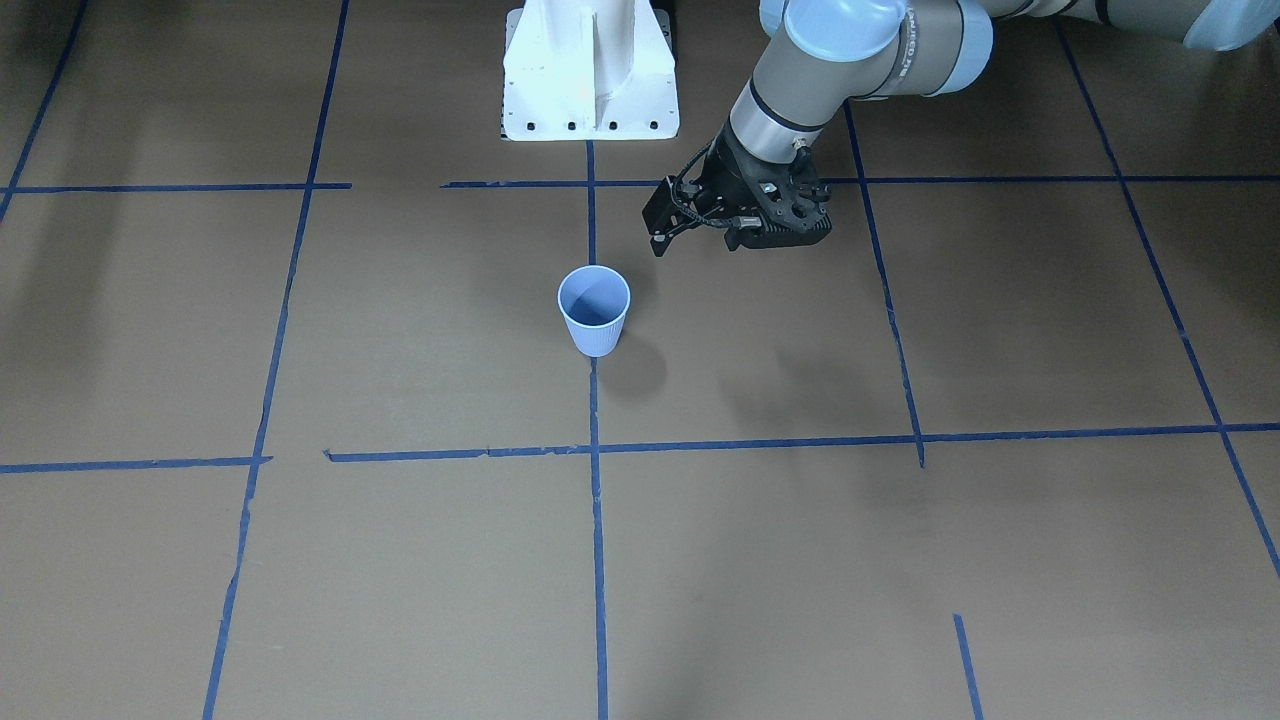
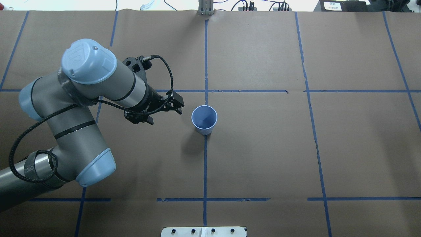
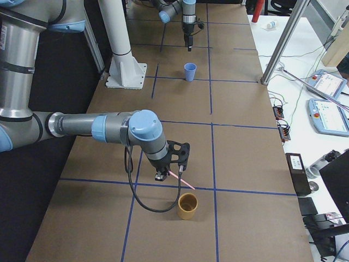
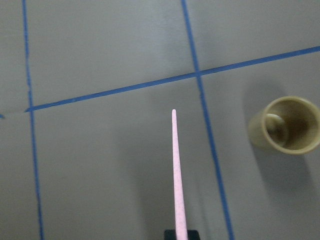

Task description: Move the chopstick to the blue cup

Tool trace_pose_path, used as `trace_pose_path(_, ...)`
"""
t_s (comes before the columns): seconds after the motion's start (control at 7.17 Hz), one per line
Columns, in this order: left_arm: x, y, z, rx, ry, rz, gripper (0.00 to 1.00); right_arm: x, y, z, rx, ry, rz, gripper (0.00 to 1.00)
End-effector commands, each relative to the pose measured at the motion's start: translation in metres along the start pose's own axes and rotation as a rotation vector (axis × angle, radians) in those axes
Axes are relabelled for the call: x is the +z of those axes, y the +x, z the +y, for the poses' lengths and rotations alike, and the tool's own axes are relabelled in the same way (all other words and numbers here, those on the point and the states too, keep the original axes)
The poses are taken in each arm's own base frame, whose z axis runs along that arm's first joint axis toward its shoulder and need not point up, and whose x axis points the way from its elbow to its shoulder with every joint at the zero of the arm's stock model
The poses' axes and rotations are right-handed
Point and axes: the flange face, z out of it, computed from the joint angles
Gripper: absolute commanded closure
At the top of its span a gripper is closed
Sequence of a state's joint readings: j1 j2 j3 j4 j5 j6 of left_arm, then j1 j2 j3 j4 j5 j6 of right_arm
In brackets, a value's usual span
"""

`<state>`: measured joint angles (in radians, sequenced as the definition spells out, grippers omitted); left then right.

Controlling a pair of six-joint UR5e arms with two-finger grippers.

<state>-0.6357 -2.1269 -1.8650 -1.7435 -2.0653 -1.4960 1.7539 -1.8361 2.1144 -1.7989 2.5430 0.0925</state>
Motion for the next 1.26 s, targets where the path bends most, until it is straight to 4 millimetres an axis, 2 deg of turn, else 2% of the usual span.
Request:
trace_pose_path(0.0,-0.007,-0.009,0.004,0.004,0.002,0.004,0.0,0.027,-0.114,-0.033,0.023,-0.129,-0.176,1.0)
trace_pose_path(0.14,-0.008,-0.01,0.003,0.003,0.003,0.004,0.0,0.038,-0.196,-0.054,0.044,-0.198,-0.219,1.0)
trace_pose_path(0.28,-0.008,-0.012,0.002,0.002,0.004,0.002,0.0,0.074,-0.297,-0.057,0.16,-0.33,-0.208,1.0)
trace_pose_path(0.42,-0.009,-0.015,0.002,0.005,0.005,0.002,0.0,0.108,-0.411,-0.032,0.218,-0.442,-0.185,1.0)
trace_pose_path(0.56,-0.012,-0.015,0.0,0.004,0.011,0.005,0.0,0.134,-0.487,-0.024,0.285,-0.456,-0.162,1.0)
trace_pose_path(0.7,-0.01,-0.022,-0.003,-0.003,0.013,-0.005,0.0,0.161,-0.541,-0.008,0.291,-0.433,-0.168,1.0)
trace_pose_path(0.84,-0.01,-0.023,-0.003,-0.002,0.013,-0.007,0.0,0.187,-0.582,0.0,0.279,-0.415,-0.208,0.99)
trace_pose_path(0.98,-0.01,-0.023,-0.003,-0.004,0.013,-0.007,0.0,0.202,-0.606,0.005,0.355,-0.423,-0.23,0.99)
trace_pose_path(1.12,-0.011,-0.023,-0.005,-0.004,0.015,-0.006,0.0,0.203,-0.624,0.01,0.391,-0.42,-0.251,0.99)
